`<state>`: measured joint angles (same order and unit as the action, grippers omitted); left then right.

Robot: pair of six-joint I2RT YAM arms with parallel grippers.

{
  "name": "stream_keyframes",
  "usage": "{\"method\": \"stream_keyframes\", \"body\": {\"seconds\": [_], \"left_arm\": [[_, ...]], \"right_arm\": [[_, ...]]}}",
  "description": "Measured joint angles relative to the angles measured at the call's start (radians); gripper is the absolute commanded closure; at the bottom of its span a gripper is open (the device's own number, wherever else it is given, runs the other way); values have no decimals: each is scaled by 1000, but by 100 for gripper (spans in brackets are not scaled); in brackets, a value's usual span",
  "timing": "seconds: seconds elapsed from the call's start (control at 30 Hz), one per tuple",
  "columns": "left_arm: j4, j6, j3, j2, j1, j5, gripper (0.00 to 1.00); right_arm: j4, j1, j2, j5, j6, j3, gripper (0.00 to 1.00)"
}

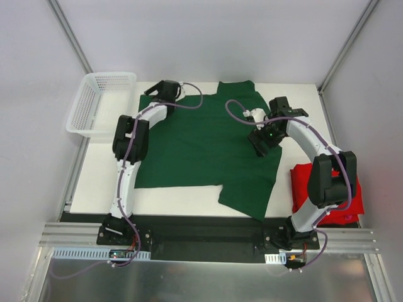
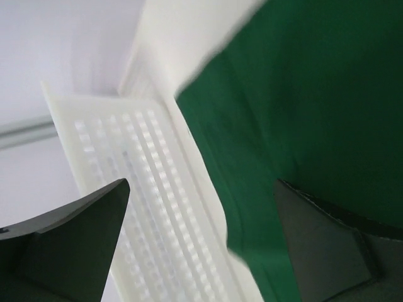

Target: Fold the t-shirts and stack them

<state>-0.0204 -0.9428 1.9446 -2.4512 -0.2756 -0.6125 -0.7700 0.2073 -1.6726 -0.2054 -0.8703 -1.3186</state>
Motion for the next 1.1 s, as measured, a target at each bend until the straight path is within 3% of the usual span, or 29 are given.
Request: {"method": "stream_keyframes", "body": {"seconds": [0.13, 0.3, 0.4, 0.63, 1.1], "left_arm": [[-45, 95, -335, 315, -47, 71, 1], [-159, 249, -522, 690, -105, 269, 1], [-199, 299, -624, 805, -102, 373, 1], [-393, 359, -810, 771, -83, 555, 1], [-469, 420, -814, 770, -83, 684, 1]], "right_arm": [[45, 0, 0, 37, 2, 7, 4], [44, 3, -59, 51, -10, -41, 4], [23, 13, -110, 55, -40, -45, 4], [-101, 71, -166, 60, -122, 11, 4], [-211, 90, -222, 198, -233, 82, 4]]}}
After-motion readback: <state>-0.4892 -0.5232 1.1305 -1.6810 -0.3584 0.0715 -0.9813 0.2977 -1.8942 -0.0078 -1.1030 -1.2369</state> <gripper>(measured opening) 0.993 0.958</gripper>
